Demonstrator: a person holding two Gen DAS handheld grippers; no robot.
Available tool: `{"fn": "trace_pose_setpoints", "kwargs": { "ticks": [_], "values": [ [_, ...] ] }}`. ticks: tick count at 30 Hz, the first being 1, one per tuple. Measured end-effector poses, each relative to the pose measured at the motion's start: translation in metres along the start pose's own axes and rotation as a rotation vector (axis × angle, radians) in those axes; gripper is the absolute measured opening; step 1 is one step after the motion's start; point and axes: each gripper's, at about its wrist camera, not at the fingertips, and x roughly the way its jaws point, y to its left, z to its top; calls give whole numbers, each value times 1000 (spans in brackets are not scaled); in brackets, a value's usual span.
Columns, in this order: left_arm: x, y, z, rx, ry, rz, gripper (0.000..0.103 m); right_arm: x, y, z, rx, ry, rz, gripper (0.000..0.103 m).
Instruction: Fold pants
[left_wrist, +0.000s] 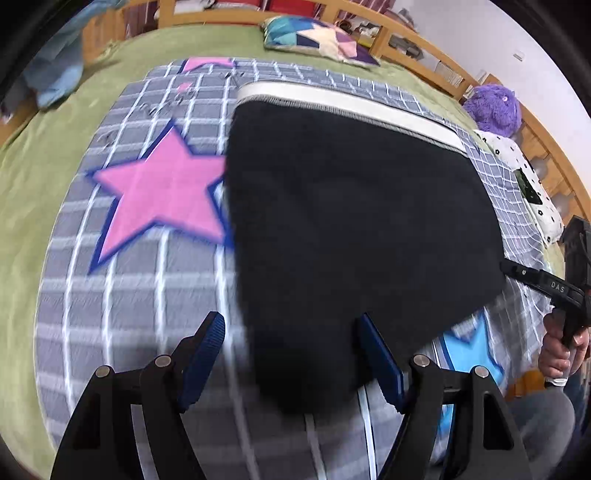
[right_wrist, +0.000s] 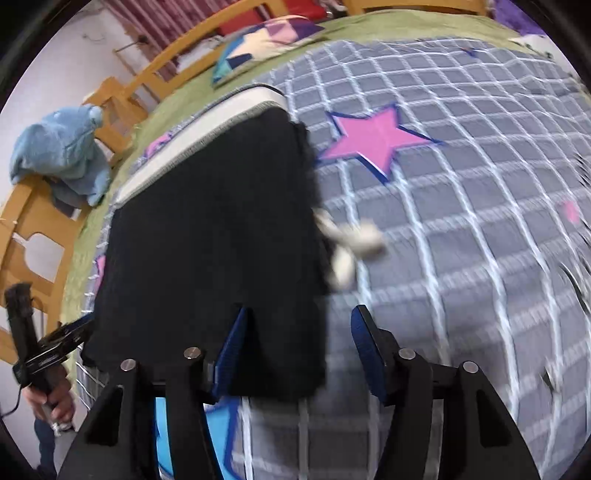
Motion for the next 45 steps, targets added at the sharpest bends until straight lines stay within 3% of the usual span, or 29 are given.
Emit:
{"fn": "trace_pose_setpoints", "kwargs": {
  "ticks": [1, 3, 6, 7, 11, 14, 20, 21, 23, 26, 33, 45],
  "values": [
    [-13, -4, -5, 17, -10, 19, 73, -10, 3, -6, -6, -6, -20, 45],
    [-39, -15, -11, 57, -55, 40, 73, -38, 16, -15, -33, -45, -39, 45],
    [-86, -39, -12, 89, -143, 26, 73, -94, 51, -24, -110, -172, -122, 45],
    [-104, -48, -12, 92, -177, 2, 73, -115, 65, -28, -125, -207, -135, 49],
    [-150, -74, -16, 77, -257, -86, 76, -164, 104, -35, -117, -277, -47, 68],
    [-161, -93, -28, 92, -295, -98, 79, -183, 129, -53, -158, -338, -59, 78],
    [-155, -107, -57, 137, -317, 87, 79, -164, 156, -82, -227, -296, -152, 80],
    [-163, -109, -59, 136, -339, 98, 79, -167, 160, -85, -236, -321, -176, 80],
    [-171, -101, -63, 109, -368, 79, 79, -178, 163, -92, -231, -389, -174, 87],
    [-171, -92, -65, 69, -363, 92, 79, -181, 165, -98, -227, -418, -192, 87],
    [-176, -93, -71, 58, -412, 154, 79, -179, 162, -96, -214, -392, -180, 87],
    [-173, -102, -71, 81, -394, 178, 79, -180, 163, -99, -211, -387, -211, 87]
  ]
}}
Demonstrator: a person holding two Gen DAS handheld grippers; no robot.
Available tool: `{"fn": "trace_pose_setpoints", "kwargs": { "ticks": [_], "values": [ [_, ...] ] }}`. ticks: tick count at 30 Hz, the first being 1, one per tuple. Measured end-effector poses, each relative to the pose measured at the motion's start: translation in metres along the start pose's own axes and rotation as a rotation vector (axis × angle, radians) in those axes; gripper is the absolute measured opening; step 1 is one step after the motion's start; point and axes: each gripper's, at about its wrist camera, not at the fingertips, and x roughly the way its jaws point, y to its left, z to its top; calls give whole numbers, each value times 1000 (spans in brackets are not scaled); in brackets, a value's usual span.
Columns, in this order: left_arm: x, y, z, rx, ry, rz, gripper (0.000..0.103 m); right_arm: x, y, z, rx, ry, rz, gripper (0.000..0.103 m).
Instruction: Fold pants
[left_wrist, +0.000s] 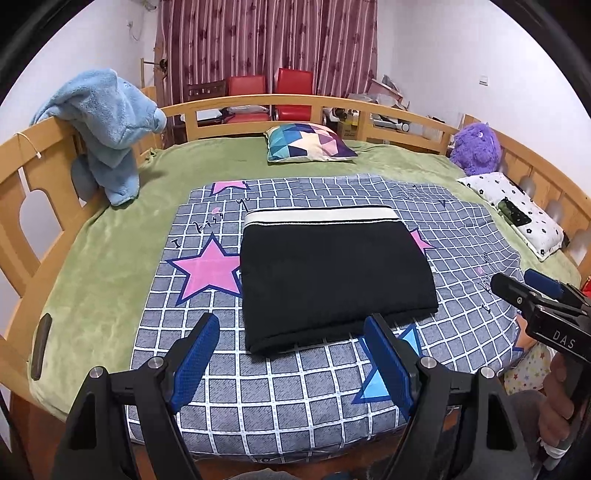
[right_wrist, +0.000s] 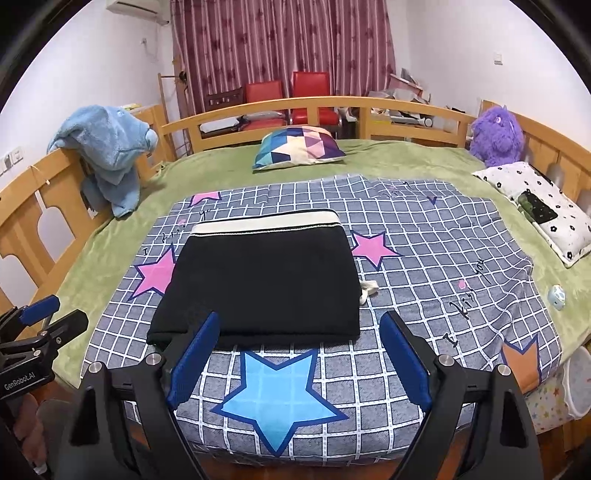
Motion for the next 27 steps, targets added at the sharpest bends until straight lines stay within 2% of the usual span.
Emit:
{"fn": "trace_pose_setpoints", "kwargs": {
  "ticks": [27],
  "values": [
    [1, 3, 1, -24, 17, 7, 79, 2, 8, -1, -11, 14, -17, 87]
  ]
}}
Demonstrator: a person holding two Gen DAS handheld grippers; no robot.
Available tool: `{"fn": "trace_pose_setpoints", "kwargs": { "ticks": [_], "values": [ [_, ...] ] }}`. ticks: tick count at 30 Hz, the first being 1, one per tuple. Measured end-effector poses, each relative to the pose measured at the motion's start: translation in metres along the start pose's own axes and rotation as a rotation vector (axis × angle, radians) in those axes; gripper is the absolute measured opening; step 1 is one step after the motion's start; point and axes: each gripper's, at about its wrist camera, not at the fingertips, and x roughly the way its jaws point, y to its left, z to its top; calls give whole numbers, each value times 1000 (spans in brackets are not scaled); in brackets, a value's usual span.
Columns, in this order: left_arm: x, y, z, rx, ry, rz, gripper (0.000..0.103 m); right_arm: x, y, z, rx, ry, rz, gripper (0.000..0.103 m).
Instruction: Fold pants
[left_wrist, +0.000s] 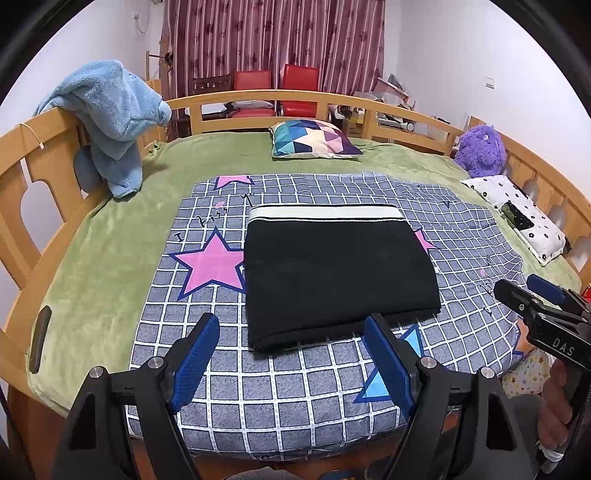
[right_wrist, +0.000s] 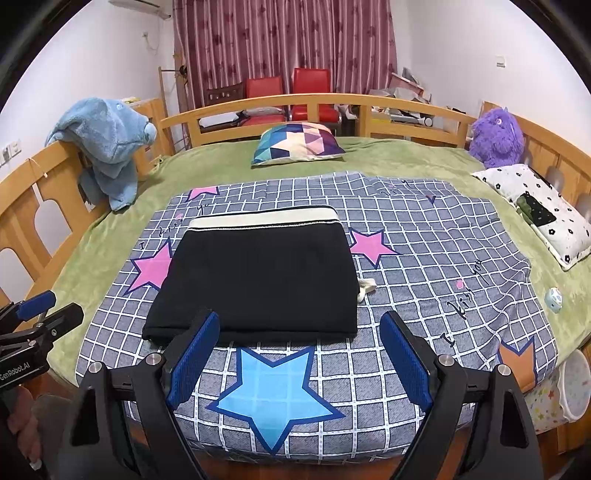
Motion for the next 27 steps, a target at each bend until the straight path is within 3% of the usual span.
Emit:
{"fn": "trace_pose_setpoints", "kwargs": {
  "ticks": [27],
  "values": [
    [2, 8, -2, -16, 8, 2, 79, 0, 8, -3, -44, 4, -6, 87]
  ]
}}
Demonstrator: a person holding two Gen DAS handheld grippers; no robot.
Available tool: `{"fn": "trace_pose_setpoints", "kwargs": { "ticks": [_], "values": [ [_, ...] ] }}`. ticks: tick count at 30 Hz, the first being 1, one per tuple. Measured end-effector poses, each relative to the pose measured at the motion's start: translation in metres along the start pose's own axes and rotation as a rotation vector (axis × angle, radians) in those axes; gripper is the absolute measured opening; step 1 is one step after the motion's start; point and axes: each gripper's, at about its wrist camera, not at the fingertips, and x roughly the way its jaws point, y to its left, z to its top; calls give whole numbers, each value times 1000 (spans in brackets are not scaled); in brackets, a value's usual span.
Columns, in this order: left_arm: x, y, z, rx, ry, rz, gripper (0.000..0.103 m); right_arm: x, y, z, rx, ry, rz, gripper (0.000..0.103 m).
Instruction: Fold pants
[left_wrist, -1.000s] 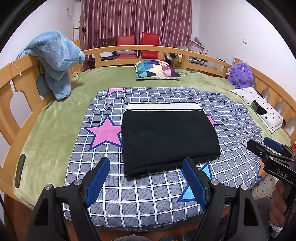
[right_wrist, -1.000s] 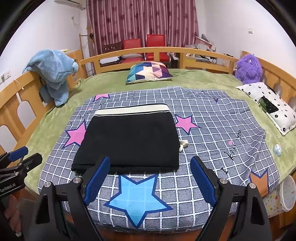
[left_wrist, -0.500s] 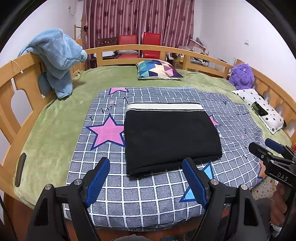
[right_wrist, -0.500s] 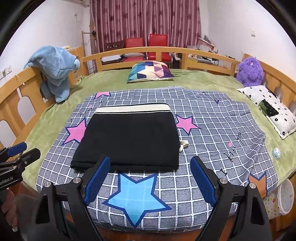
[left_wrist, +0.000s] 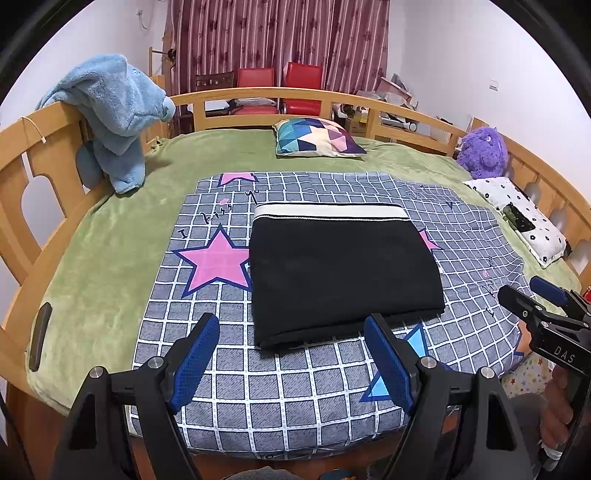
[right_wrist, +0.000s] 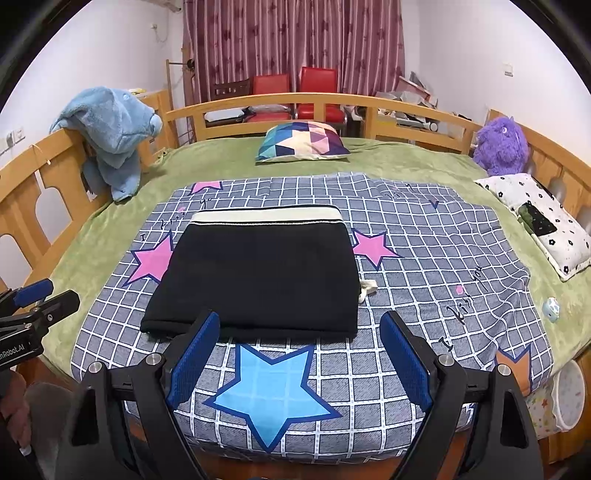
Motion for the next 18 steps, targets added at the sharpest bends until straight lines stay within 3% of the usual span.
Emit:
{"fn": "trace_pose_setpoints", "kwargs": {
  "ticks": [18],
  "values": [
    [1, 1, -1, 1, 1, 2, 79, -2, -1, 0, 9, 2, 7, 87]
  ]
}}
